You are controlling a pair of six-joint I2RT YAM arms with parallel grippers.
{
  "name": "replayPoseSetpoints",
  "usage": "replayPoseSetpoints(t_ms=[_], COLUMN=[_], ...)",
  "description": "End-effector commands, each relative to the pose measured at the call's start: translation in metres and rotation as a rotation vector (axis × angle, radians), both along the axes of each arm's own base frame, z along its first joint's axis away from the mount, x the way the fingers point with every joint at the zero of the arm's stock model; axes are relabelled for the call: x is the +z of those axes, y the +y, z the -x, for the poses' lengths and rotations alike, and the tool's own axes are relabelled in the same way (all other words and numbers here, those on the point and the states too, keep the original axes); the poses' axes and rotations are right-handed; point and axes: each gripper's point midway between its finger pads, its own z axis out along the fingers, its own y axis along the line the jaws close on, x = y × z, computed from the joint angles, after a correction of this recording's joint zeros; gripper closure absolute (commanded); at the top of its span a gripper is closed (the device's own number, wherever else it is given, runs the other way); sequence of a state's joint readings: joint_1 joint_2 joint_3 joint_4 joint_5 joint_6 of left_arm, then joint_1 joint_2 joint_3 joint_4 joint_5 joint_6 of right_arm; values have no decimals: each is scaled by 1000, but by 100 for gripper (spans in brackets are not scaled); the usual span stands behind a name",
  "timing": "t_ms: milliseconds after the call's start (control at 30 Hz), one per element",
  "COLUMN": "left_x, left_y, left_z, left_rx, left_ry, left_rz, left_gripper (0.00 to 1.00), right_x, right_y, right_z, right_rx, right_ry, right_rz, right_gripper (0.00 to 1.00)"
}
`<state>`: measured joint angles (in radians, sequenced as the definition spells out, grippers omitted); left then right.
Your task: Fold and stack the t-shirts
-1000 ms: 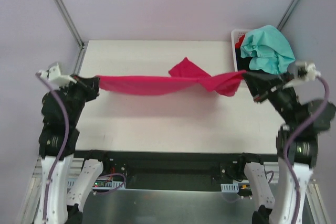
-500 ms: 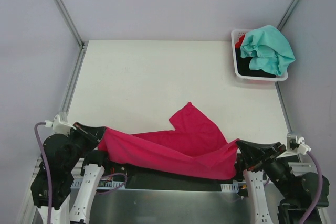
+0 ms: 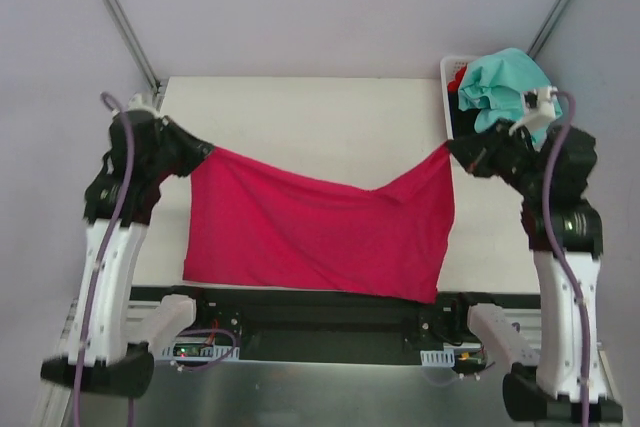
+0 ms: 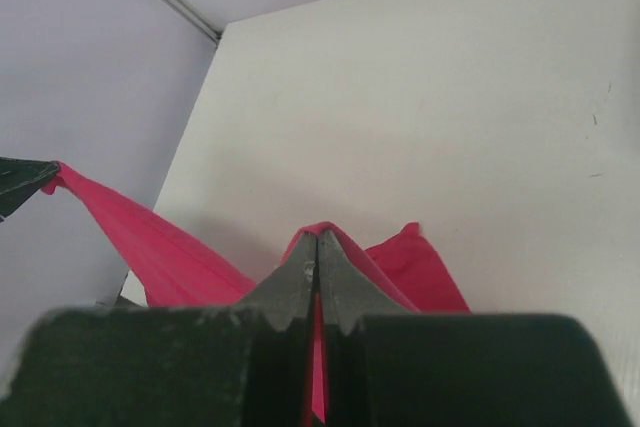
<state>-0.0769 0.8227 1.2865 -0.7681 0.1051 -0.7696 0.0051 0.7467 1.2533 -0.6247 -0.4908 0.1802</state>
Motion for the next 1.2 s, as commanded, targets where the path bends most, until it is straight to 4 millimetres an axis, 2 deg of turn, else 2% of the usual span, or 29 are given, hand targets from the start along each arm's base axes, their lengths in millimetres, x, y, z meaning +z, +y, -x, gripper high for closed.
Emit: replayPoseSetpoints(t_ms=[0,67,100,133,167,200,233,267,300,333,367,400,433,500,533,567,600,667,700,733,800,833,900,967,1000,1067,1100,1133,1167], left_x=[-49,-59,-87,-77,-74,-103,-73,-68,-87,-28,-9,-16,58,106,143,160,208,207,243,222,249,221,228,182,176,115,100,52,32], left_y=[-2,-2,-3,-3,-2,-5,-1,0,-1,-5,-8,-16,-19,-27,-27,-27,-28,-33,-33,-34,-32,-32,-27,-21,-17,-15,-11,-11,-10], left_z=[-100,-136,-162,-183,-205,-230,-256,-272,-299,-323,-337,-357,-361,-363,-353,-346,-311,-298,-255,-255,-211,-213,-180,-181,-168,-170,-165,-167,-165], left_rx=[-12,-6,-8,-10,0,-21,-11,-6,-13,-27,-39,-82,-96,-147,-142,-144,-153,-178,-189,-185,-184,-185,-162,-127,-111,-101,-79,-81,-81], left_ry=[104,113,174,141,115,175,110,94,116,-23,-71,-76,-260,-419,-519,-567,-672,-708,-796,-758,-838,-779,-826,-728,-713,-583,-553,-456,-414], left_rz=[-57,-78,-93,-104,-118,-127,-83,-73,-87,-89,-86,-76,-76,-78,-76,-77,-78,-65,-67,-63,-69,-67,-68,-67,-73,-78,-81,-77,-76], left_gripper=[100,100,100,100,100,100,100,100,100,100,100,100,100,100,100,100,100,100,100,100,100,100,100,100,100,100,100,100,100], right_x=[-2,-10,-39,-44,-29,-23,-56,-52,2,-28,-2,51,68,122,115,162,181,191,224,230,241,239,219,210,167,132,85,57,46], right_y=[-2,-2,0,1,2,5,7,8,10,14,18,24,29,24,24,25,26,31,37,38,45,46,47,45,43,42,43,43,42], right_z=[-103,-138,-177,-194,-218,-236,-270,-287,-301,-333,-342,-343,-345,-336,-336,-300,-284,-256,-216,-202,-168,-160,-155,-139,-157,-153,-159,-158,-146], right_rx=[17,19,33,44,49,73,85,92,106,128,141,182,210,242,252,278,302,333,357,361,374,380,385,370,348,342,355,347,338], right_ry=[-30,-4,63,71,37,21,94,87,-28,25,-25,-162,-224,-403,-399,-531,-619,-667,-768,-793,-840,-842,-795,-792,-684,-601,-493,-426,-412], right_rz=[51,63,60,63,63,56,56,51,47,38,12,-3,-17,-79,-94,-84,-92,-82,-58,-48,7,16,23,41,29,17,0,-17,-23], right_gripper=[99,99,99,99,99,99,99,99,99,99,99,99,99,99,99,99,99,99,99,99,99,99,99,99,99,99,99,99,99])
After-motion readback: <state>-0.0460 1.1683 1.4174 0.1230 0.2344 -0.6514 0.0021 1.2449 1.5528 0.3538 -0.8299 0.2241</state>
